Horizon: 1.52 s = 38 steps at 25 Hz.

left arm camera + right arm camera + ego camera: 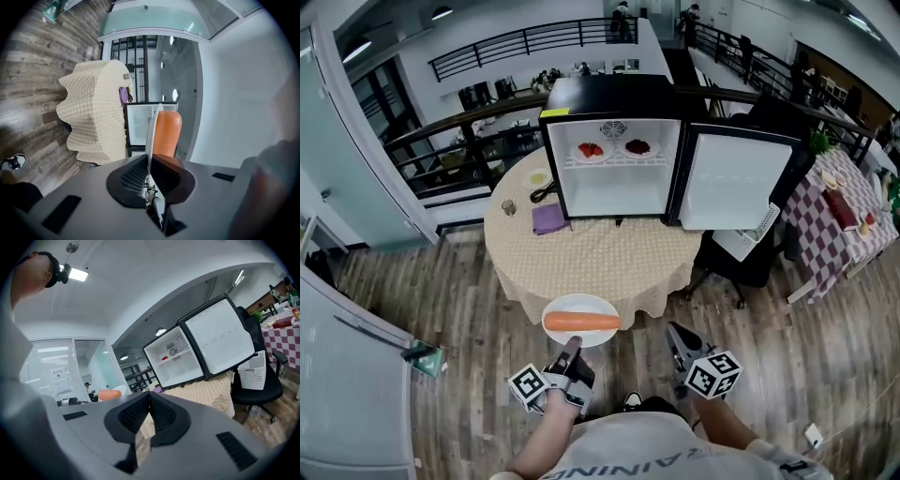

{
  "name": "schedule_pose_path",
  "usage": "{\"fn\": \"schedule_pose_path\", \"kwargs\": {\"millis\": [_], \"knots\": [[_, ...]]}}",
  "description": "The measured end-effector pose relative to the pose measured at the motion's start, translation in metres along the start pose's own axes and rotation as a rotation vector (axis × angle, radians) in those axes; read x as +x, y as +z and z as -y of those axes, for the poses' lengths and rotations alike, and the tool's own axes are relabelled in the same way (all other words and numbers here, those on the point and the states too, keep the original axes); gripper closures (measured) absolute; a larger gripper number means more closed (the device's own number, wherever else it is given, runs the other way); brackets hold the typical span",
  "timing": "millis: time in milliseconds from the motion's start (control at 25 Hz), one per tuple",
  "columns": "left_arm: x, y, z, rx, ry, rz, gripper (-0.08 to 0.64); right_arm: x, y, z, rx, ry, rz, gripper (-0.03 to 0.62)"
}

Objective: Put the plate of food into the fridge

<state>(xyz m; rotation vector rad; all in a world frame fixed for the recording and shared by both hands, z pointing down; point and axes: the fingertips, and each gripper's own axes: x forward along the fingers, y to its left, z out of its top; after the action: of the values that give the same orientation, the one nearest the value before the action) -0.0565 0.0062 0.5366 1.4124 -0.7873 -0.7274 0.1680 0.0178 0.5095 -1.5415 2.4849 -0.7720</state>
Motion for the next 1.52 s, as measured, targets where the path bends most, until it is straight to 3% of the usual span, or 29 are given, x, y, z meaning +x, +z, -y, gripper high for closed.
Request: {"fn": "schedule_pose_path", "kwargs": {"millis": [520, 880, 1360, 1520], "knots": [[0.063, -0.002, -0.017, -0.032, 0.045, -0.013, 0.534, 0.032, 0.002, 0.055, 0.057, -0.012, -0.04, 0.569], [0.143, 0.048, -0.022, -0.027, 0.036, -0.067, 0.532, 0.096, 0.027, 0.081, 0.037, -0.068, -0.04, 0.569], [0.229, 0.134, -0.015, -0.07, 0.039, -0.166, 0.532, 0.2, 0.062, 0.075, 0.001, -0.15, -0.034, 0.569], [0.256, 0.157, -0.015, -0.044, 0.039, -0.201, 0.533, 0.215, 0.07, 0.071, -0.011, -0.187, -0.025, 0.569]]}}
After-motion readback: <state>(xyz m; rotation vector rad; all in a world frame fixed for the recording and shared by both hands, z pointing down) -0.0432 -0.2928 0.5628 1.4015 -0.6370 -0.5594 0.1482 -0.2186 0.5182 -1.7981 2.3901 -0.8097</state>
